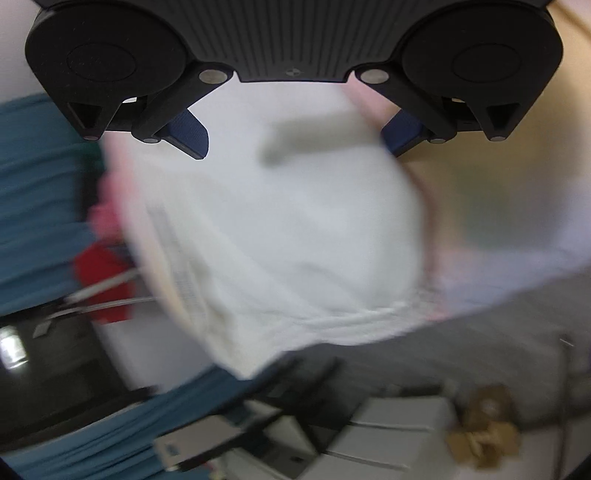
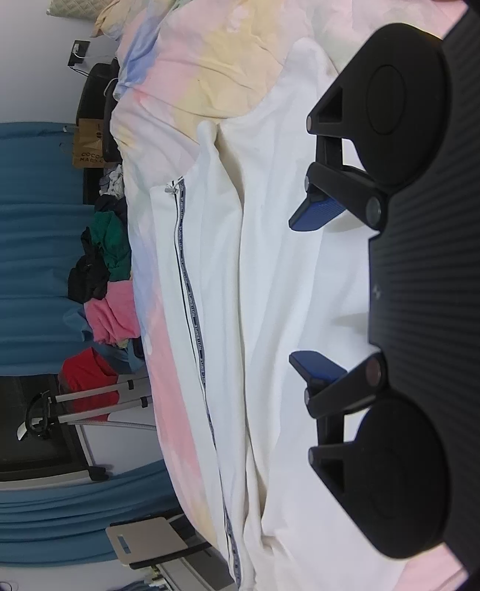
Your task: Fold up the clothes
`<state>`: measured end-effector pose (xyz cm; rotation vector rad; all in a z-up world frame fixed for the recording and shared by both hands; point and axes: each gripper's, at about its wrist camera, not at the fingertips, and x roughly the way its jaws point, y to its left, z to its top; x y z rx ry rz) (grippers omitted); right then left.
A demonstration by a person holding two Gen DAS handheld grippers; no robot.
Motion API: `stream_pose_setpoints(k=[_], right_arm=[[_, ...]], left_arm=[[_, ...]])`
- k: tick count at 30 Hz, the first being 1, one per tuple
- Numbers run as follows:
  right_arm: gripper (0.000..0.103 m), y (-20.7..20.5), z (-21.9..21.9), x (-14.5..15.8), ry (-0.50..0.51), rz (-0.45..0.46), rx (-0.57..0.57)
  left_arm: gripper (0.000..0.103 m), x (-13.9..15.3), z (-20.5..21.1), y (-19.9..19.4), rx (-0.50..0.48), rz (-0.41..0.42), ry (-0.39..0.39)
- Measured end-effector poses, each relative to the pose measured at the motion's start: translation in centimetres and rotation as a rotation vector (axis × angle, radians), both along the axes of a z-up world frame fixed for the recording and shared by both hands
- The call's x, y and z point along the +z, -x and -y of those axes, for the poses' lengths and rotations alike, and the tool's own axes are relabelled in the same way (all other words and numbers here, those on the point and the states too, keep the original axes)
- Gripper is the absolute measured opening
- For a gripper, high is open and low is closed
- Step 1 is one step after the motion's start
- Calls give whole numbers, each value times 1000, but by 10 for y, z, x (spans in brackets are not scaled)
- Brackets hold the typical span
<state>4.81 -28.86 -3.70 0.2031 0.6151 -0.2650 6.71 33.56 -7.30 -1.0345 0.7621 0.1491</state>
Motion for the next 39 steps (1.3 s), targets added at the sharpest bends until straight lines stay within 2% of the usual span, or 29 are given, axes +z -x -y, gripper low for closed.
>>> stream_pose_setpoints(k=[2,4,7,10,13,18,22,25,29,31,32,33,34,35,36,39], right_arm=[[73,0,3,0,-17,-2,-5],[73,3,12,1,-56,11,-34],[73,8,30,3,-133,31,-83],[73,16,62,0,-288,56,-180],[73,28,98,-11,-431,68,-319],[74,56,148,-33,-604,93,-556],[75,74,172,-55,-722,99,-704],[75,83,180,-69,-780,86,-801],[75,76,183,-76,-763,85,-775],[74,70,186,-84,-781,72,-782],[74,65,189,-88,-789,70,-779],[70,59,193,-92,-791,71,-764],[66,55,197,-94,-781,74,-758],[49,53,201,-95,-767,81,-764],[28,51,205,-96,-766,90,-765],[9,54,209,-96,-760,126,-761]], left_arm=[[99,8,-2,11,33,140,61],[99,16,-1,16,32,200,72],[99,14,3,16,19,140,52],[97,2,1,19,37,35,78],[96,-6,-7,29,76,-4,148],[95,-9,-14,34,104,-9,180],[83,-22,-16,29,84,-4,233],[75,-24,-10,27,63,-5,230],[62,-29,-8,15,37,-5,215],[48,-31,-7,9,36,-3,210],[45,-33,-7,5,42,-3,213],[37,-35,-8,1,48,-2,216],[24,-36,-9,-2,53,1,219],[17,-38,-10,-6,58,5,220],[9,-38,-11,-8,61,11,221],[5,-33,-12,-6,86,51,202]])
